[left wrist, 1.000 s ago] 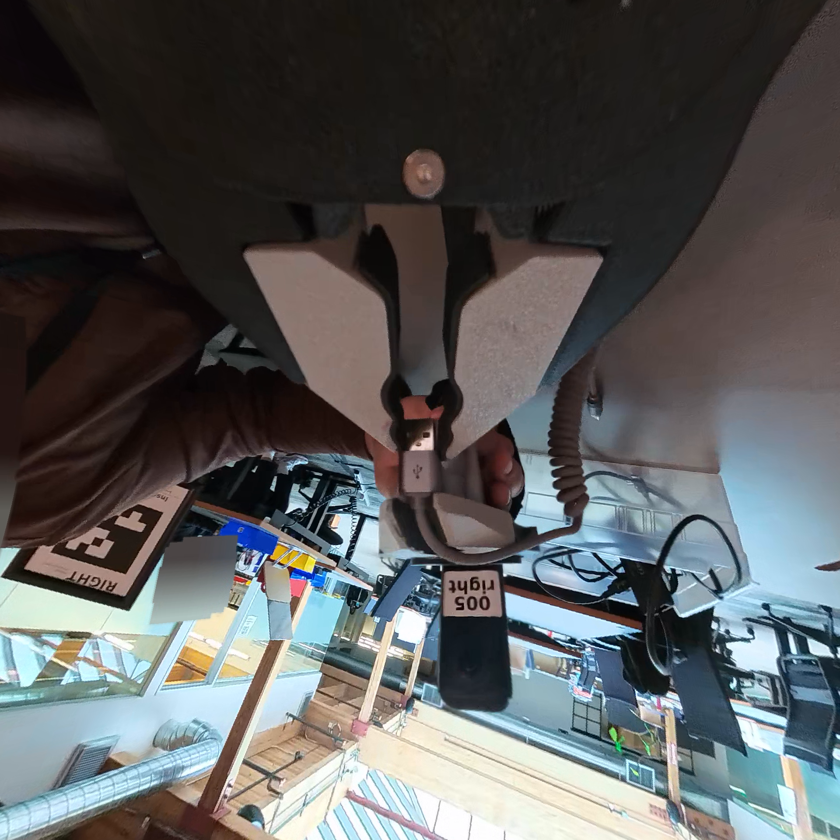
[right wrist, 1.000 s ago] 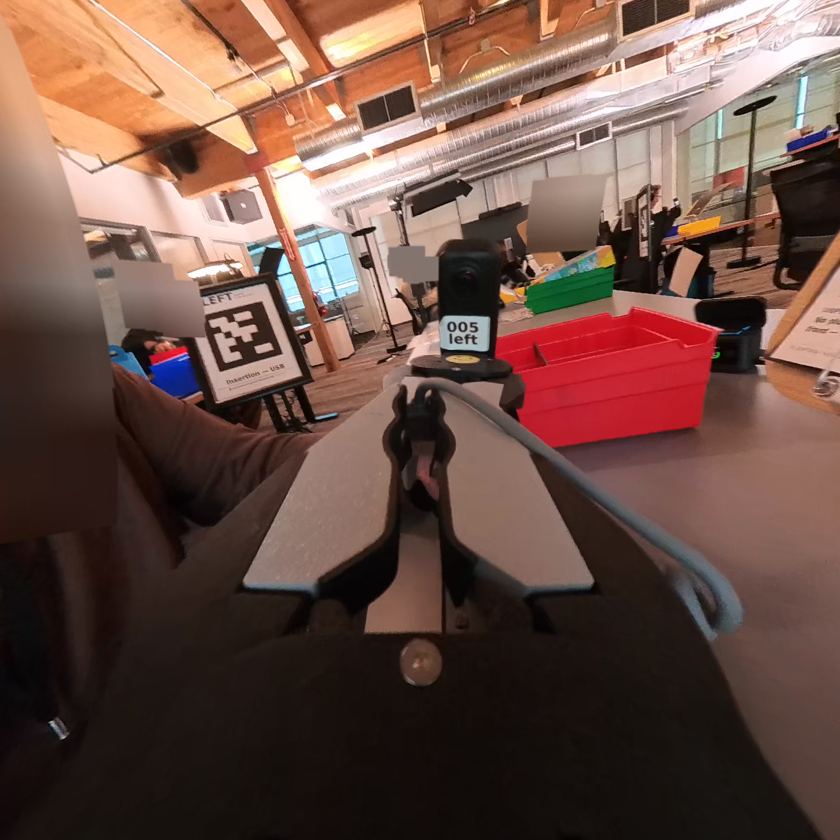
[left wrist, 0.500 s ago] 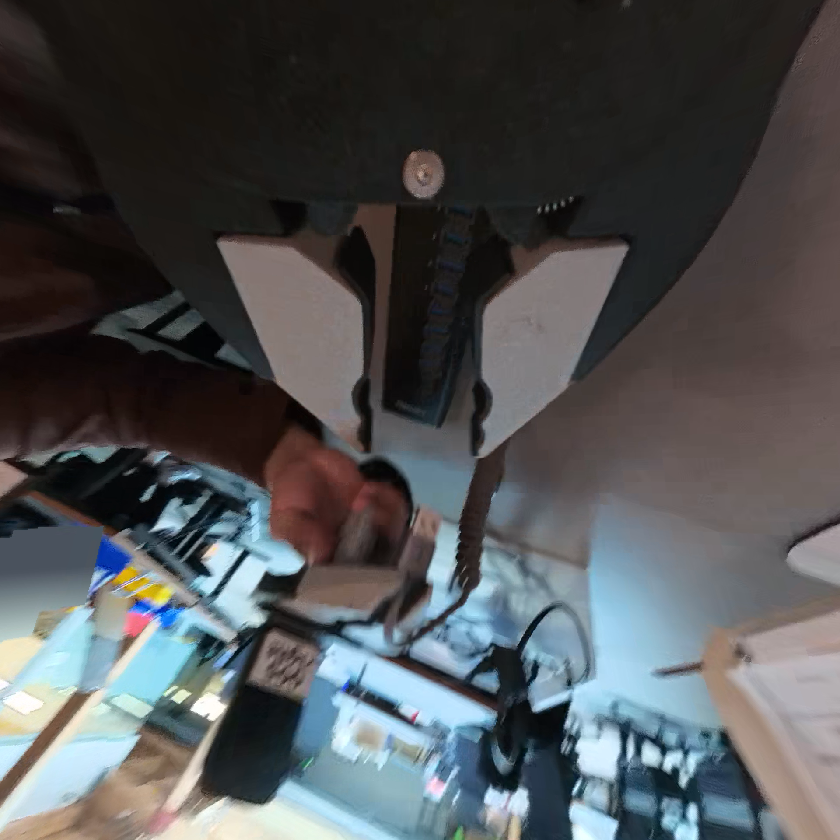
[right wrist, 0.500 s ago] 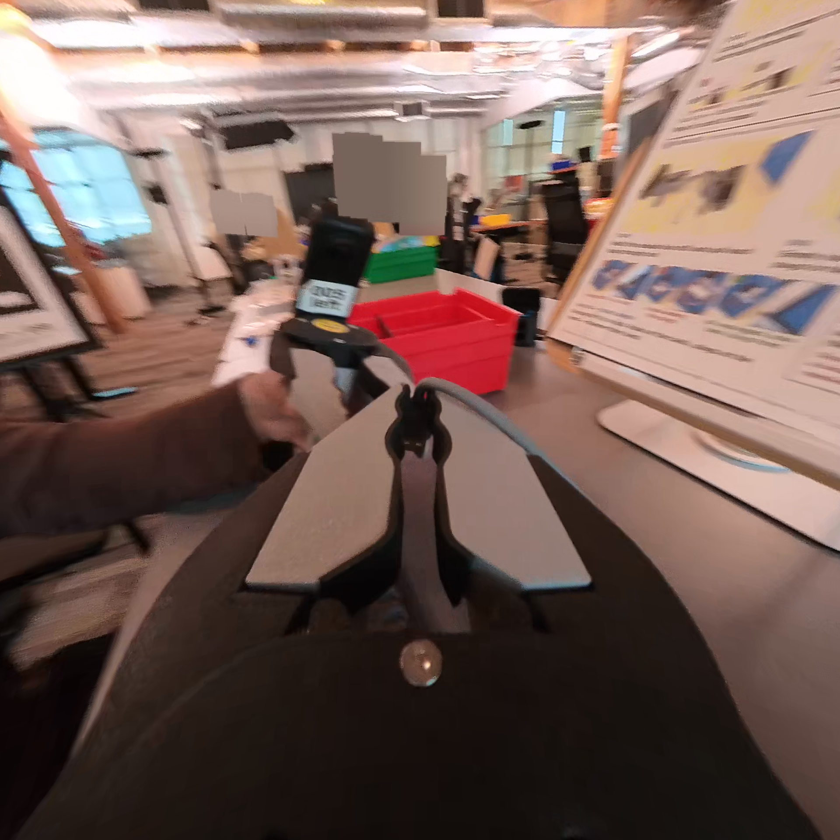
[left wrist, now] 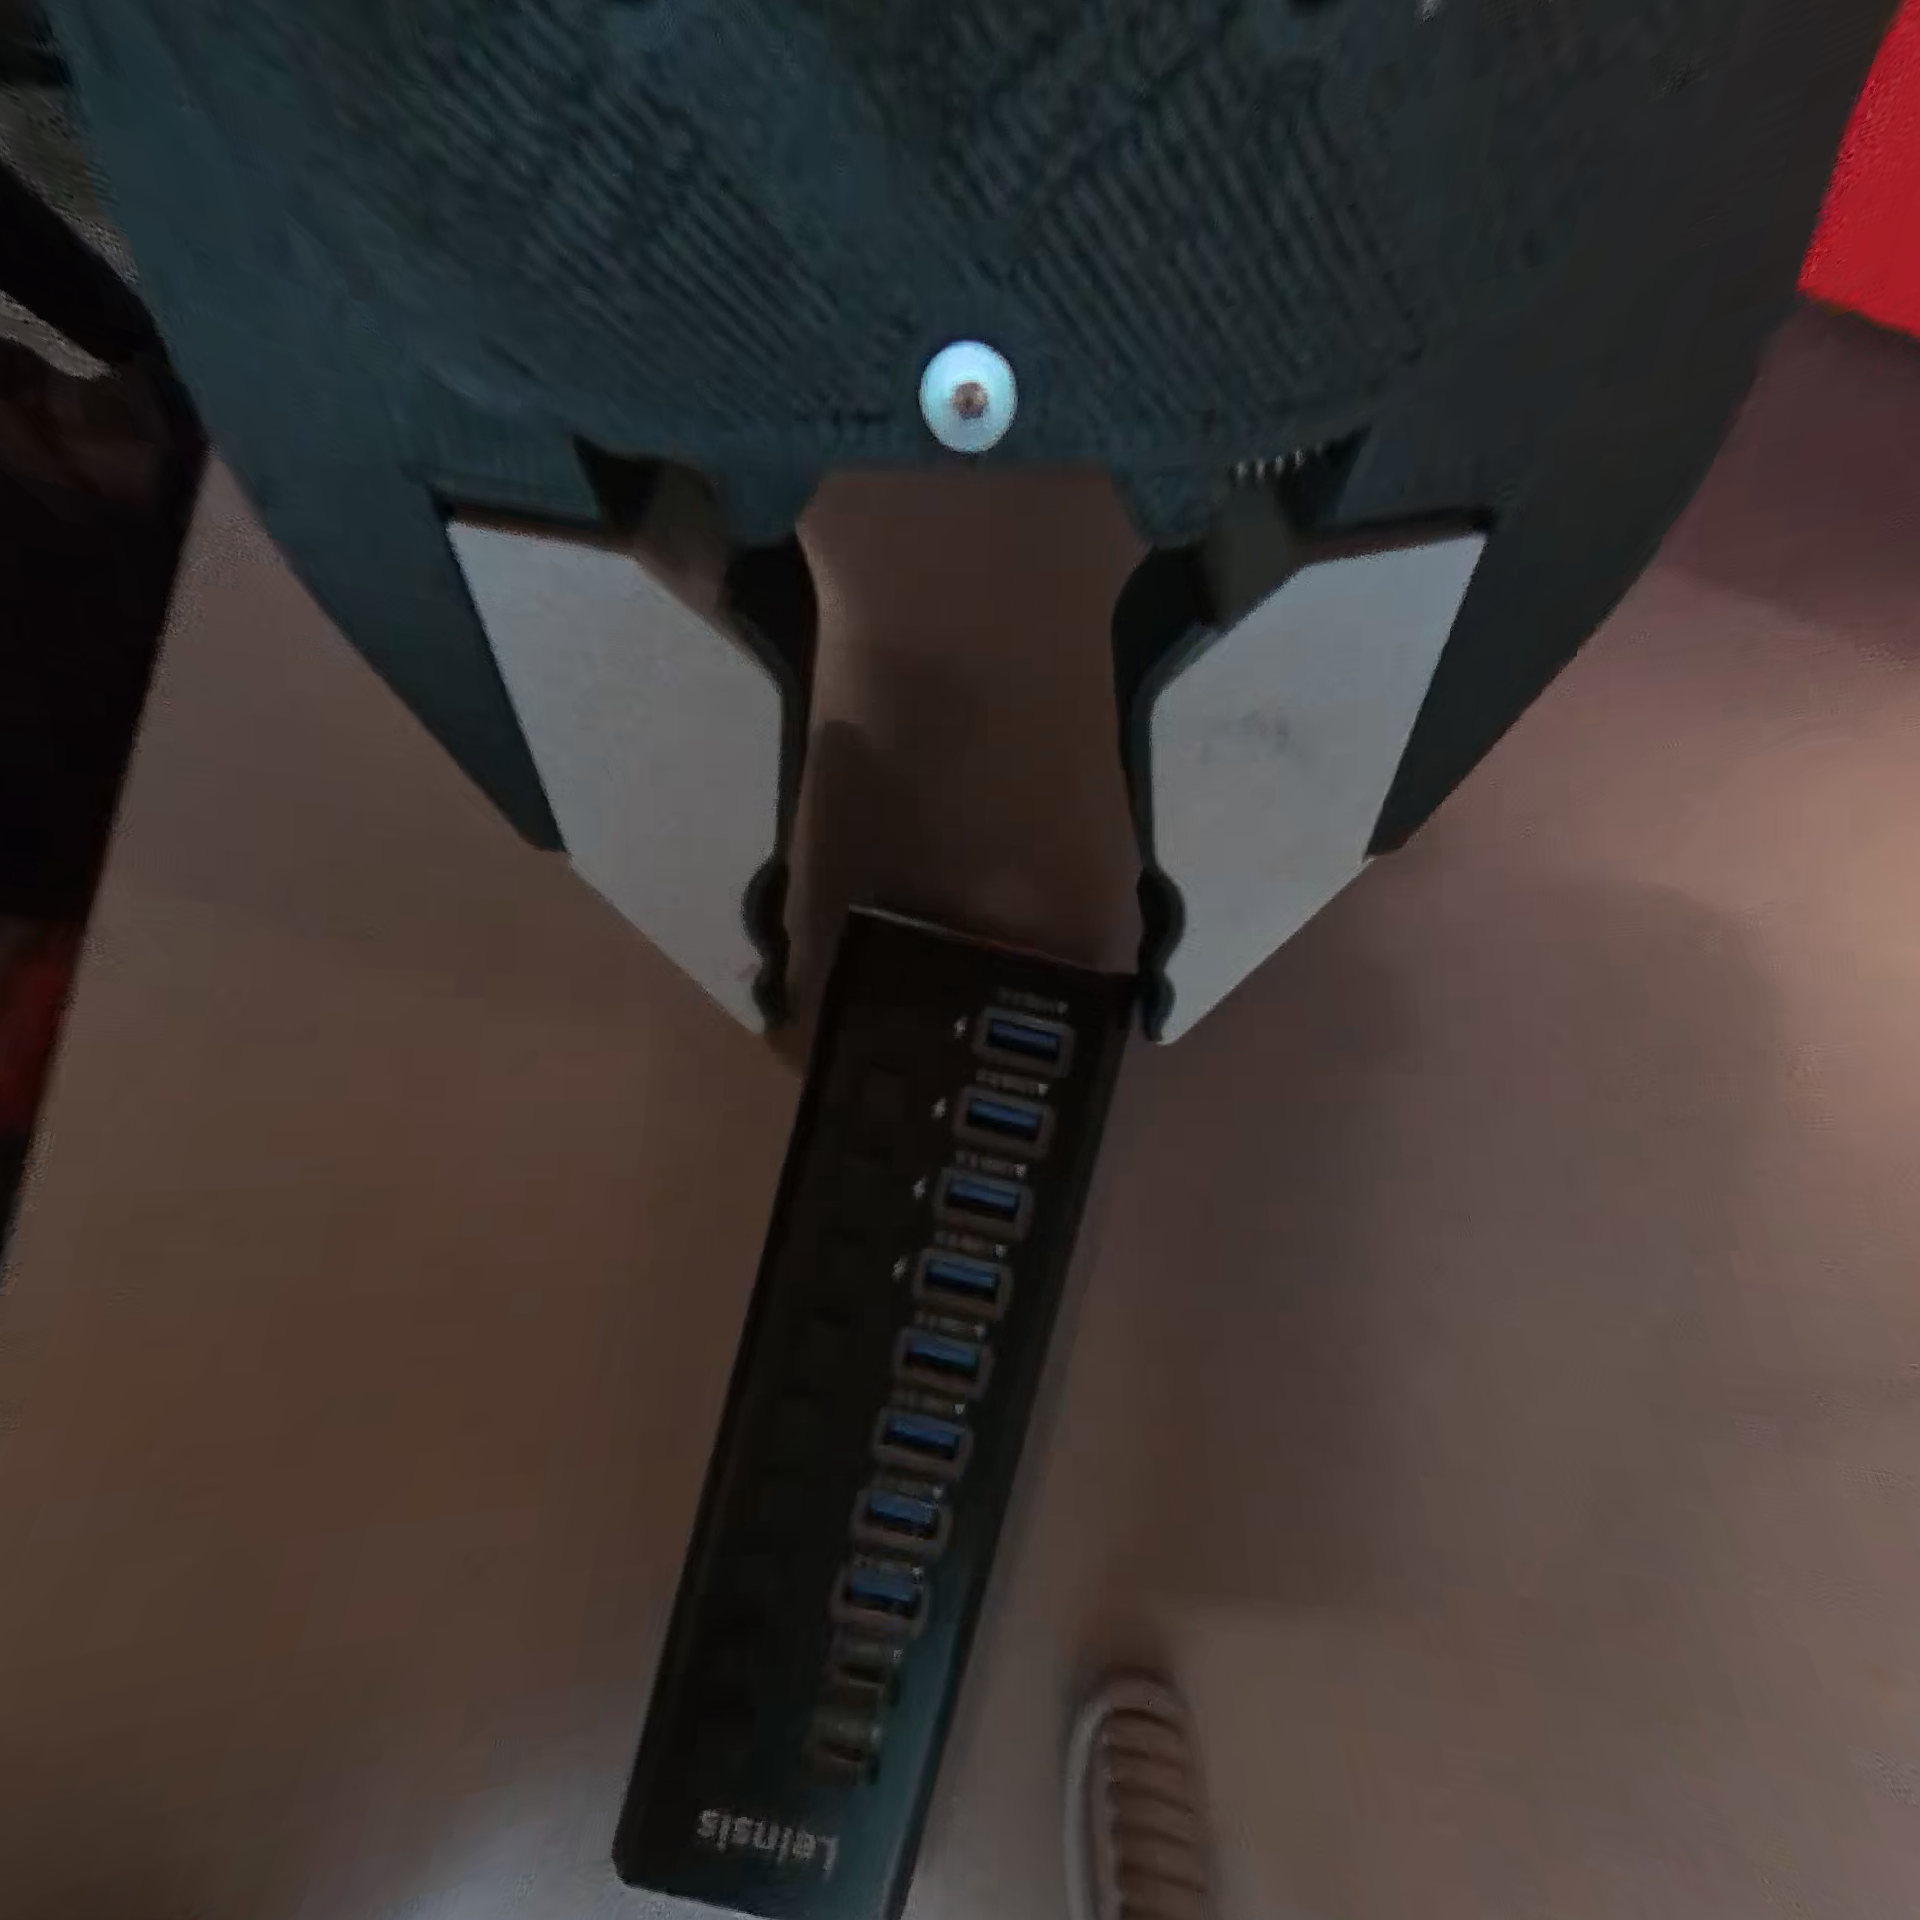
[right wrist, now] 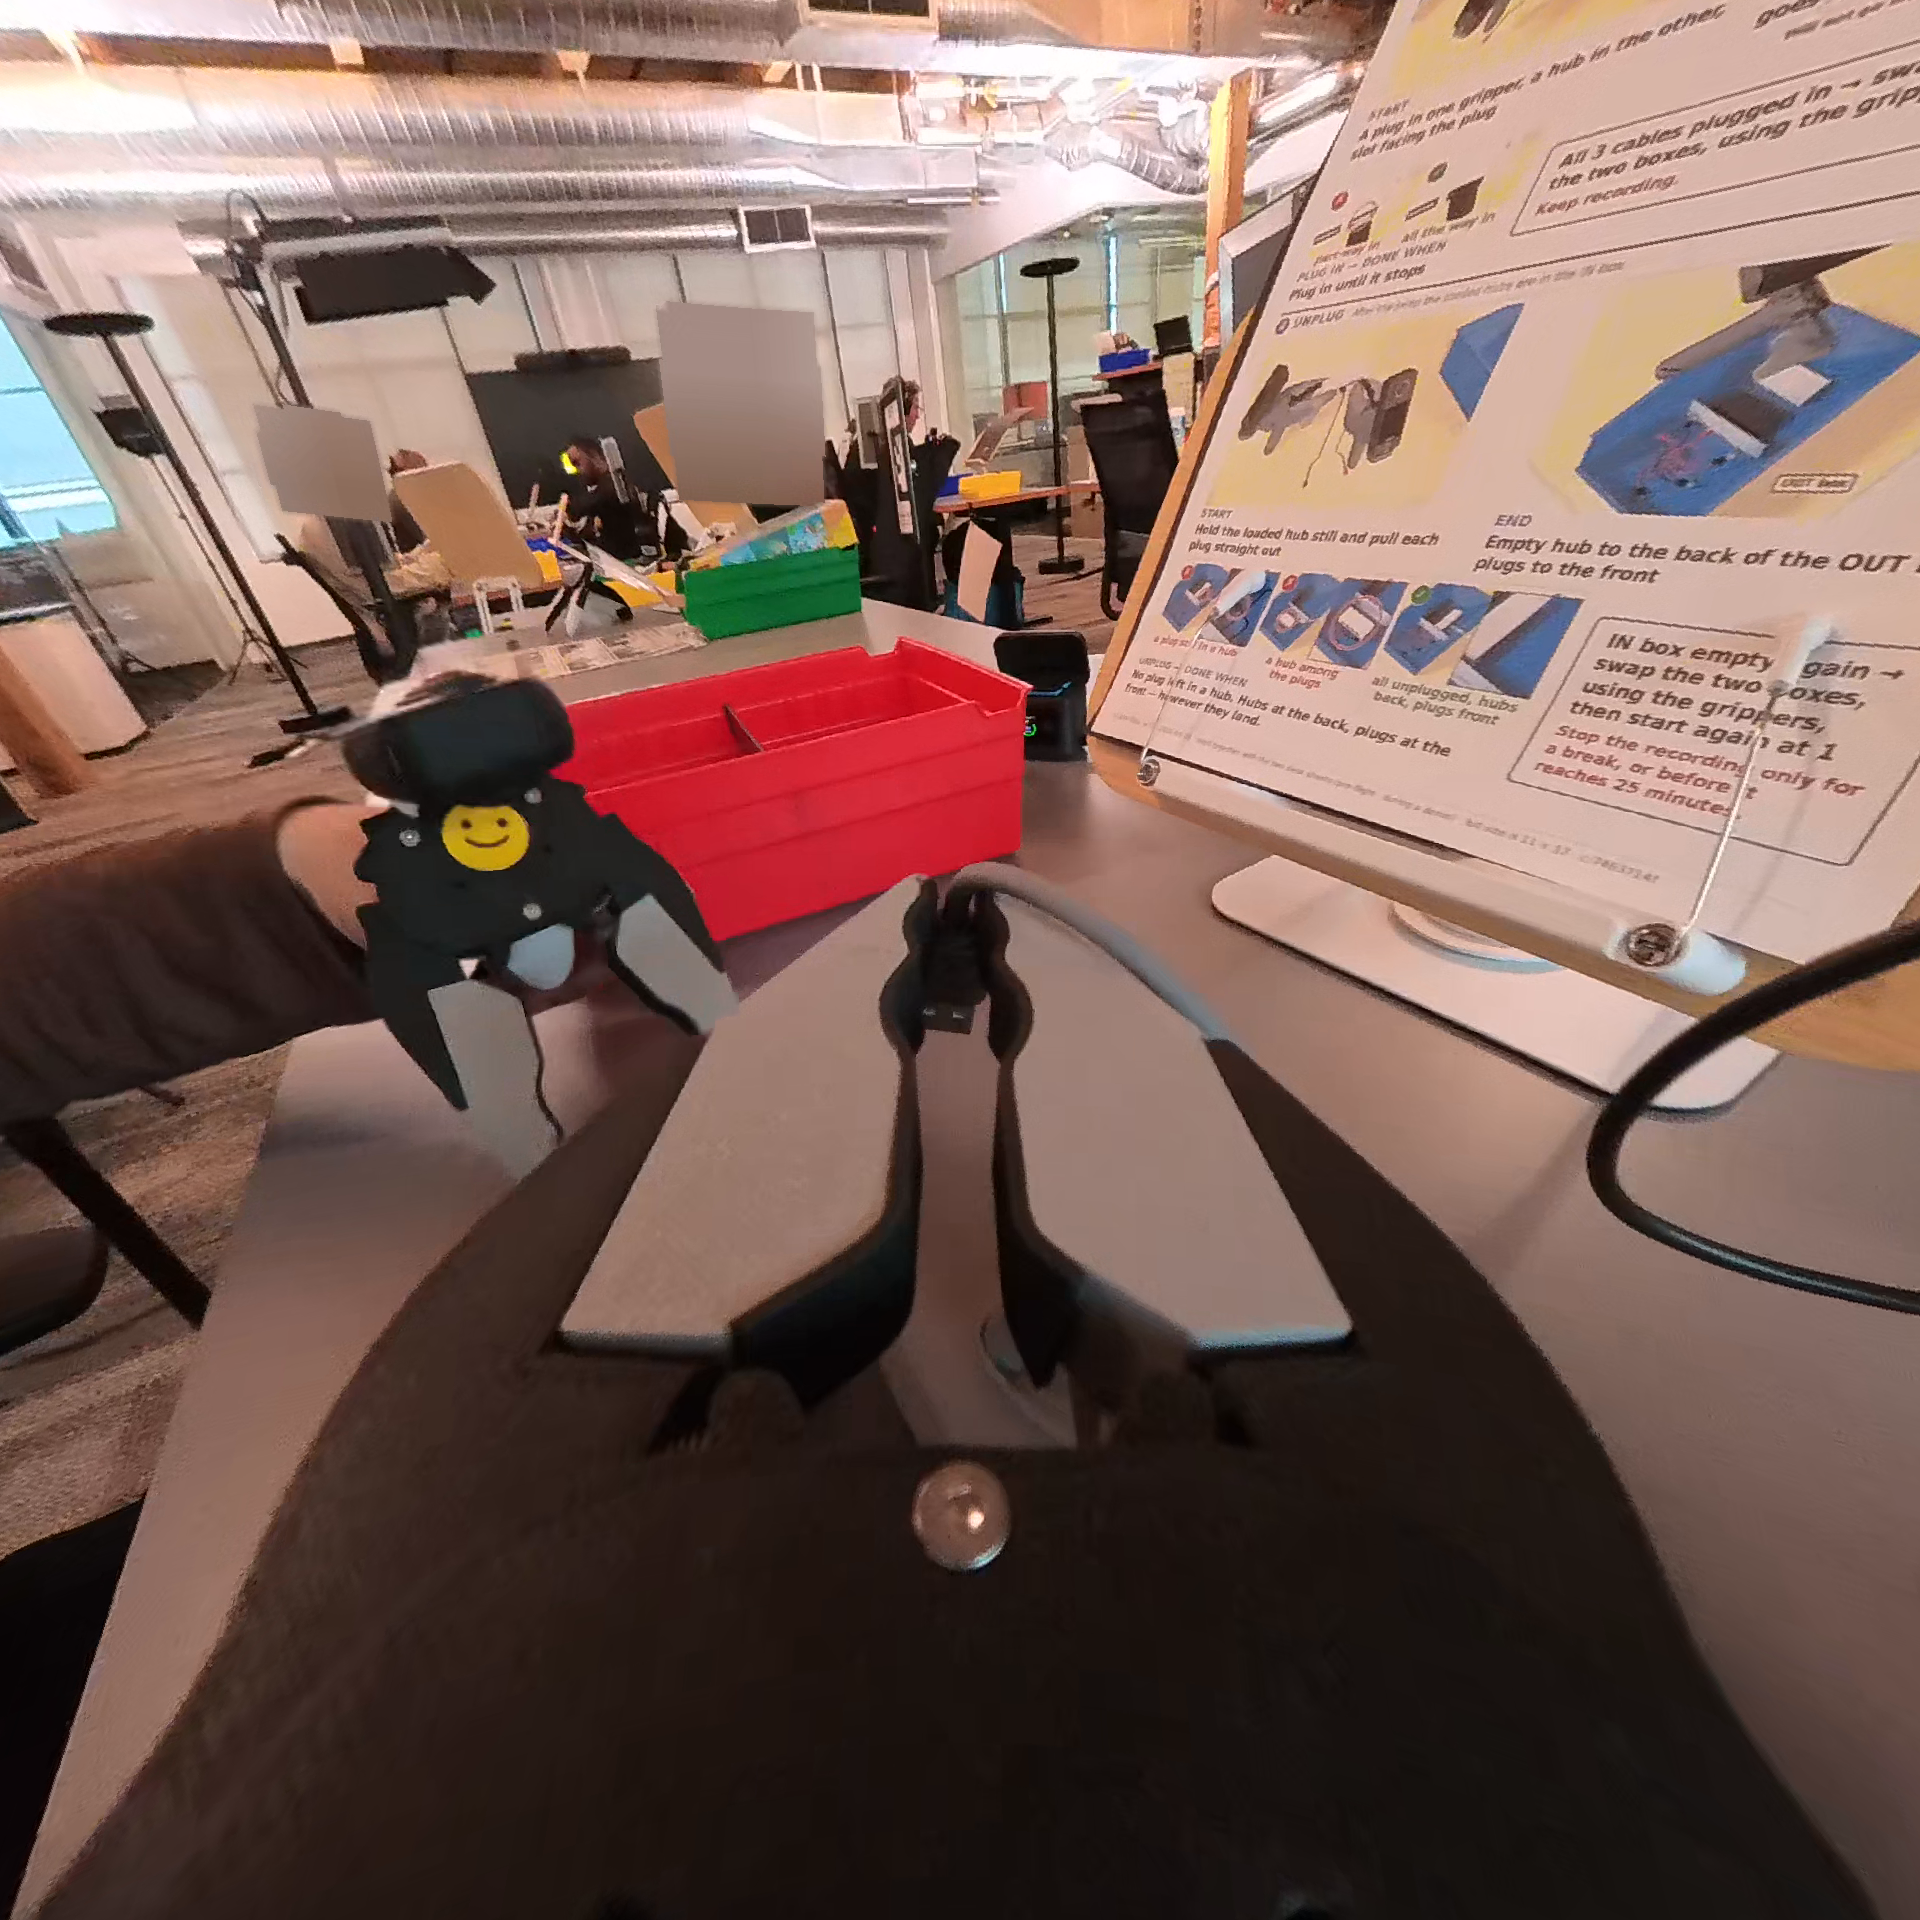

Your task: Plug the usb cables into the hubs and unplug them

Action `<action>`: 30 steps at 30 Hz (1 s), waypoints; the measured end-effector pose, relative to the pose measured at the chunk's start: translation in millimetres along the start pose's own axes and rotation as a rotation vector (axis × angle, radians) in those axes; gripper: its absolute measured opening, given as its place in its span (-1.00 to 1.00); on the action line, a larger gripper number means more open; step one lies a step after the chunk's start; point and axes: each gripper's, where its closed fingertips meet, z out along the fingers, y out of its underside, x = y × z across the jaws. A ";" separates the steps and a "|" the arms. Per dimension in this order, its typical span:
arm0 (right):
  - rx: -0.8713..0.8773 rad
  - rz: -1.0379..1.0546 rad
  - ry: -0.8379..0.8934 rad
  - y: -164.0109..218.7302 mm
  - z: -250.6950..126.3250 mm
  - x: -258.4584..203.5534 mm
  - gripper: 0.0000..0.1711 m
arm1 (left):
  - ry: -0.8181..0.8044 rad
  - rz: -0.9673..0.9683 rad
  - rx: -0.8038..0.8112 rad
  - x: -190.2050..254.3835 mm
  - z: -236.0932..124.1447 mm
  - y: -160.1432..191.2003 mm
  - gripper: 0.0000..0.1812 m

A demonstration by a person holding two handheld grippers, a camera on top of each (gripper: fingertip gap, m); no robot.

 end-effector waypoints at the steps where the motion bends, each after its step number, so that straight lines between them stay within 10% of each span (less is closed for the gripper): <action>1: 0.000 0.000 0.000 0.4 0.1 0.1 -0.96 | 0.001 0.007 0.019 -2.9 2.1 -3.2 -0.32; 22: -0.361 -0.068 -0.350 88.6 41.8 -78.5 -0.95 | -0.051 0.175 -0.433 -7.3 -111.0 -71.1 -0.38; 26: -0.350 -0.037 -0.354 87.3 41.4 -76.0 -0.95 | -0.082 0.194 -0.342 -8.5 -101.9 -107.7 -1.00; 30: -0.340 0.004 -0.367 85.9 42.0 -75.8 -0.95 | -0.121 0.162 -0.374 -21.2 -92.5 -91.6 -0.96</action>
